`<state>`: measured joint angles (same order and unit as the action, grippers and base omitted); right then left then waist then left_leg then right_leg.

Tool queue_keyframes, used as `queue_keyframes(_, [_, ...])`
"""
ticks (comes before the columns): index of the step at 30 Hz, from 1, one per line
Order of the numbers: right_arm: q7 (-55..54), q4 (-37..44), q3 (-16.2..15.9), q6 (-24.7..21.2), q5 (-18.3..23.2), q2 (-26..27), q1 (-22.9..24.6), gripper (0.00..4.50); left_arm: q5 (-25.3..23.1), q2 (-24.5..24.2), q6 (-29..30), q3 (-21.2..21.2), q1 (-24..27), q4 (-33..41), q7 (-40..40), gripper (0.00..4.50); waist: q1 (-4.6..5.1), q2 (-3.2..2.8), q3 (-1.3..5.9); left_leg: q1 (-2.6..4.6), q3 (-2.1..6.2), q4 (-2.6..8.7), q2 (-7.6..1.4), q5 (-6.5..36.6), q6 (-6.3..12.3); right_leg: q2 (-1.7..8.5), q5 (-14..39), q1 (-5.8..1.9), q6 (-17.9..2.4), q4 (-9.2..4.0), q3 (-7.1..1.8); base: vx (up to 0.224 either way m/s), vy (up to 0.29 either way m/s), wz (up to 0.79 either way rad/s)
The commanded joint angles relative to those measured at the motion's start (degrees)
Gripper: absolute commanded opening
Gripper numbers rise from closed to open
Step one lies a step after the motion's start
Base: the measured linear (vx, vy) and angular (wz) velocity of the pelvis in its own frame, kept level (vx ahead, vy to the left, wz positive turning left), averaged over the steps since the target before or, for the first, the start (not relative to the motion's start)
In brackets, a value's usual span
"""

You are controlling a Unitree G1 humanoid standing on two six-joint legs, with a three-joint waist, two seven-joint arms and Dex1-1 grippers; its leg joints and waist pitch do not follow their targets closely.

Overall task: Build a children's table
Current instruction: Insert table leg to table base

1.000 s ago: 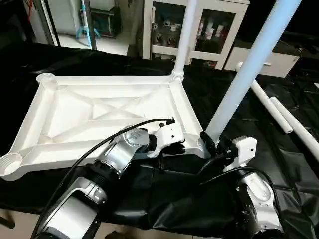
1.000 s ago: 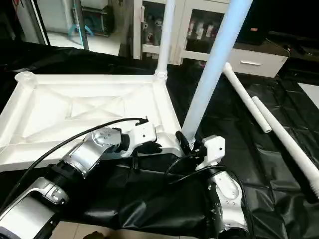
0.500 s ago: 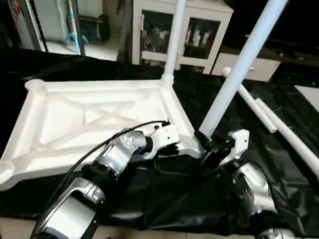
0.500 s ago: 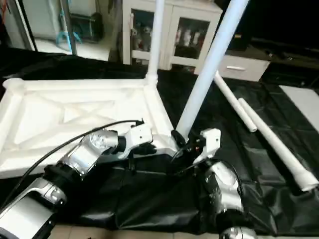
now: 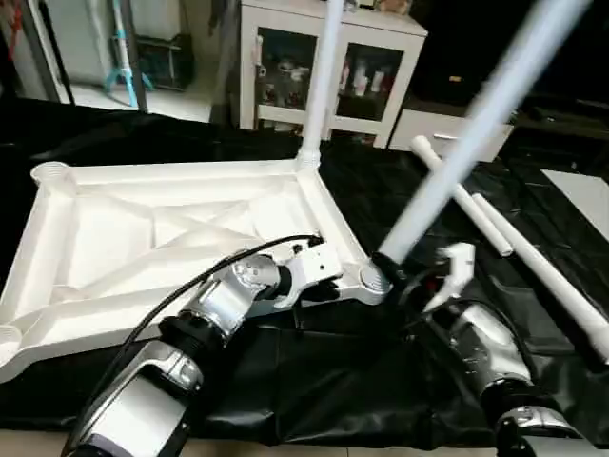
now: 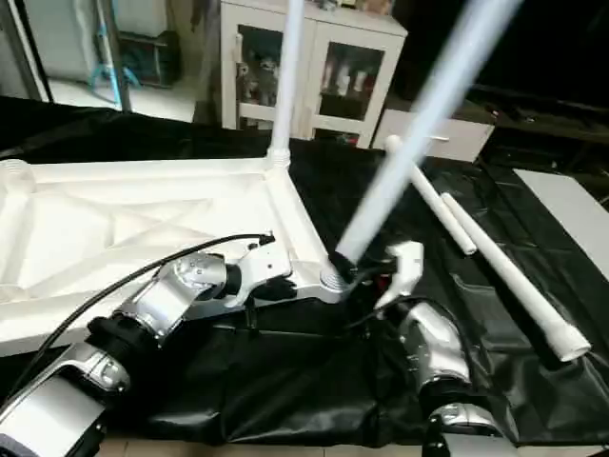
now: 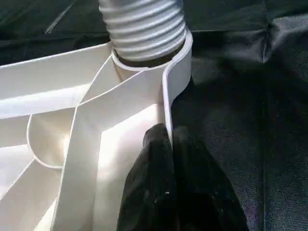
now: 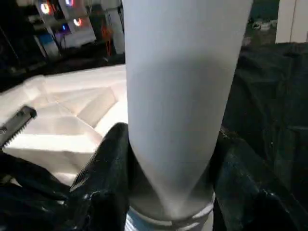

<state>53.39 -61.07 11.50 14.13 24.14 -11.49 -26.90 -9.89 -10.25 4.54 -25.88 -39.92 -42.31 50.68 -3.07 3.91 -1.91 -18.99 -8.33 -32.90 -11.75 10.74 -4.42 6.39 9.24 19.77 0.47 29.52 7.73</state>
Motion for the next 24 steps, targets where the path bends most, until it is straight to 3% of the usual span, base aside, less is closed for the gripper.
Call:
queue_keyframes(1, [-5.80,-14.18,5.74,-7.90,-0.75,-7.27,6.55,1.93,0.15,-1.22,-2.76,1.45,-2.73,2.78,0.92,0.00,0.97,-1.73,1.30,1.92,1.55,5.73,-2.11,44.64,-2.82,3.17,36.07,1.50,-4.55,-5.03,-0.85,0.000,0.000,0.00])
queue_keyframes(3, [-3.56,-14.58,8.16,-9.56,1.82,-8.74,5.02,1.93,0.04,-1.07,-2.84,1.35,-2.80,2.68,0.74,0.00,0.80,-1.80,1.26,1.80,1.53,5.79,-2.13,44.47,-2.91,3.16,35.53,1.67,-4.90,-4.87,-1.02,0.000,0.000,0.00])
queue_keyframes(7, [-2.01,-14.95,7.58,-10.02,1.31,-9.97,4.20,1.93,-0.10,-1.04,-3.02,1.15,-2.80,2.58,0.64,0.00,0.67,-1.62,1.25,1.38,1.56,5.85,-2.03,43.65,-2.90,3.37,36.66,1.66,-4.41,-4.90,-1.10,0.000,0.000,0.00])
queue_keyframes(10, [-1.50,-15.14,6.92,-9.80,0.60,-10.32,3.99,1.93,-0.13,-0.93,-3.06,1.18,-2.85,2.49,0.57,0.00,0.67,-1.30,1.19,1.58,1.51,5.67,-1.95,43.16,-2.62,3.52,38.35,1.93,-3.91,-5.24,-1.01,0.000,0.000,0.00])
queue_keyframes(12, [0.77,-14.28,6.25,-8.54,0.32,-10.32,3.38,1.93,-0.22,-1.00,-3.27,1.38,-3.06,2.19,-0.16,0.00,0.68,-1.56,1.08,1.70,1.60,5.68,-1.95,43.36,-2.64,3.49,39.21,2.06,-3.48,-5.42,-0.79,0.000,0.000,0.00])
queue_keyframes(14, [3.32,-5.70,5.74,-11.45,2.43,-8.88,3.75,1.93,-0.26,-0.96,-3.35,1.59,-3.21,2.05,-0.84,0.00,0.73,-1.55,0.89,1.73,1.71,5.89,-1.92,44.20,-2.66,3.12,39.05,1.94,-3.05,-5.70,-0.50,0.000,0.000,0.00])
queue_keyframes(16, [4.68,11.57,4.78,-18.84,6.42,-7.08,4.92,1.93,-0.14,-0.63,-4.04,2.45,-3.77,1.30,-2.76,0.00,0.09,-1.72,1.41,1.41,1.56,6.06,-1.96,41.40,-2.49,3.40,36.50,1.51,-3.71,-5.14,-1.38,0.000,0.000,0.00])
queue_keyframes(17, [4.61,16.11,4.65,-20.67,7.55,-6.88,5.03,1.93,0.50,-0.46,-3.86,3.05,-4.06,1.13,-2.70,0.44,-0.17,-0.85,1.89,0.36,1.32,6.19,-2.04,37.09,-1.84,3.53,33.44,1.02,-4.51,-4.28,-2.12,0.000,0.000,0.00])
queue_keyframes(18, [4.58,20.04,4.72,-22.12,8.81,-7.01,4.64,1.93,1.48,-0.38,-3.95,3.87,-4.38,1.19,-2.25,0.44,-0.85,-0.13,2.96,-1.58,0.91,6.16,-1.97,26.56,-0.35,3.62,25.14,-0.29,-6.18,-2.64,-3.30,0.000,0.000,0.00])
queue_keyframes(19, [4.47,25.19,5.00,-24.31,10.90,-7.36,3.62,1.93,2.91,-0.47,-3.65,5.04,-4.67,1.75,-1.36,0.55,-1.18,-0.11,3.45,-1.93,0.59,5.83,-1.97,20.76,0.59,3.56,18.83,-0.31,-7.80,-1.63,-3.61,0.000,0.000,0.00])
queue_keyframes(20, [4.47,25.19,5.00,-24.31,10.90,-7.36,3.62,1.93,2.91,-0.47,-3.65,5.04,-4.67,1.75,-1.36,0.55,-1.19,-0.22,3.58,-2.65,-0.10,5.21,-1.79,12.09,3.12,3.21,8.86,-0.26,-10.54,-0.24,-3.72,0.000,0.000,0.00])
queue_keyframes(21, [4.03,28.13,4.87,-25.77,11.92,-7.58,3.02,1.93,3.37,-0.75,-3.80,5.34,-4.70,2.01,-0.75,0.59,-1.34,-0.45,3.26,-2.80,-0.75,4.78,-1.77,10.03,5.36,2.88,6.33,0.66,-12.52,0.02,-3.67,0.000,0.000,0.00])
queue_keyframes(22, [3.11,33.31,3.95,-27.95,12.98,-8.21,1.61,1.93,3.78,-1.37,-5.17,5.92,-4.97,1.75,-0.55,0.75,-1.28,-0.83,3.23,-2.83,-1.21,4.39,-1.47,10.94,6.20,3.00,6.91,0.84,-13.71,0.12,-3.89,0.027,-0.054,-0.05])
queue_keyframes(23, [3.11,33.31,3.95,-27.95,12.98,-8.21,1.61,1.92,3.78,-1.37,-5.17,5.92,-4.97,1.75,-0.55,0.88,-1.28,-0.83,3.23,-2.83,-1.21,4.39,-1.47,10.94,6.20,3.00,6.91,0.84,-13.71,0.12,-3.89,0.040,-0.062,-0.06])
queue_keyframes(24, [2.39,37.62,2.70,-30.01,12.88,-9.02,0.35,1.92,3.82,-2.04,-7.55,6.54,-5.65,0.76,-1.47,0.88,-1.50,-0.41,3.40,-3.21,-1.56,3.88,-1.15,8.53,7.05,3.08,5.50,0.65,-13.87,0.60,-4.03,0.040,-0.062,-0.06])
